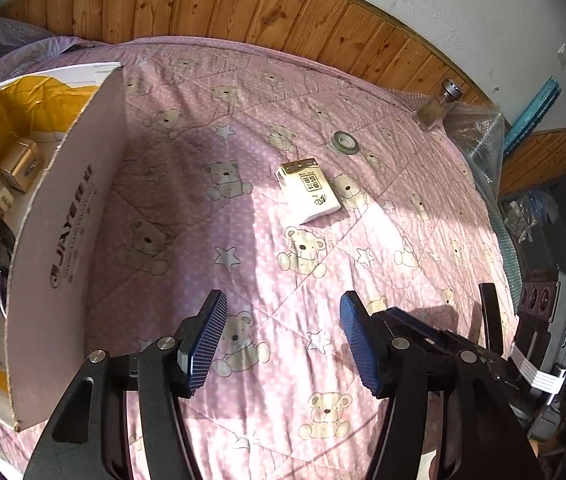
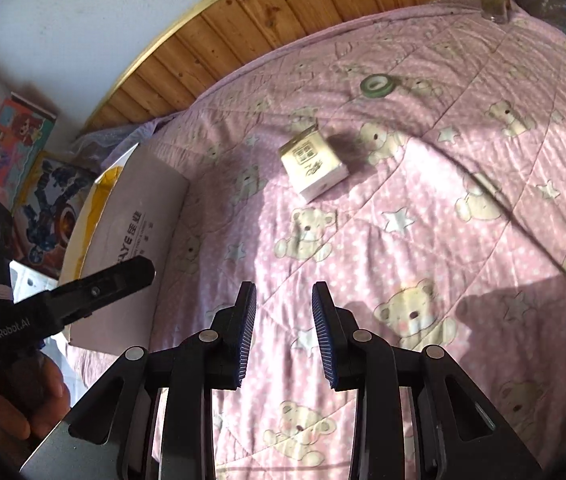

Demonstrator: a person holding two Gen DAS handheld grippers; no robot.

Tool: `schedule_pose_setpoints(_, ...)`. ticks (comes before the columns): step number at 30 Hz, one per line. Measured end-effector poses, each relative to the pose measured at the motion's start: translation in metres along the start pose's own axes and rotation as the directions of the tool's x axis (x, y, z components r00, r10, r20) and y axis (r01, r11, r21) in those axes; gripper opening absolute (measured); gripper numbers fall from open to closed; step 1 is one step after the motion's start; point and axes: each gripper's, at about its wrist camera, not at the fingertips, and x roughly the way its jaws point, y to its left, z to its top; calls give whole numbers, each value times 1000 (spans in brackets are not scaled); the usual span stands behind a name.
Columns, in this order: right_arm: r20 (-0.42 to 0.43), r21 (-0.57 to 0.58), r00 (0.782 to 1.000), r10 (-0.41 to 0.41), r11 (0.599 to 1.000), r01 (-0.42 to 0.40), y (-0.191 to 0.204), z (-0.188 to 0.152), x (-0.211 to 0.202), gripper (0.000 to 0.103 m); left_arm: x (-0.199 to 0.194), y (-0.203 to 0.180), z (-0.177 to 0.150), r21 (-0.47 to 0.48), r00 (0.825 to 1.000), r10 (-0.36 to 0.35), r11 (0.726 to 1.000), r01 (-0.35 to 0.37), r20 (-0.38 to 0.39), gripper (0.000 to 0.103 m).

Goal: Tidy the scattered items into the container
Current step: 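Withdraw both tools from the box toward the tissue pack and tape roll, then close the left gripper on the cream tissue pack while the right gripper grasps the green tape roll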

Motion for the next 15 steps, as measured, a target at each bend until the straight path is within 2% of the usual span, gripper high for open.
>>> schedule_pose_setpoints(7, 39, -14, 997, -64, 998, 64, -34, 73, 8, 37, 57, -23, 38, -16, 999, -4, 1000, 4, -45, 64)
schedule_pose_setpoints(15, 14, -105, 988, -154, 982, 154, -56, 154, 60, 38, 121, -29, 77, -67, 995, 61, 996, -66, -78, 69)
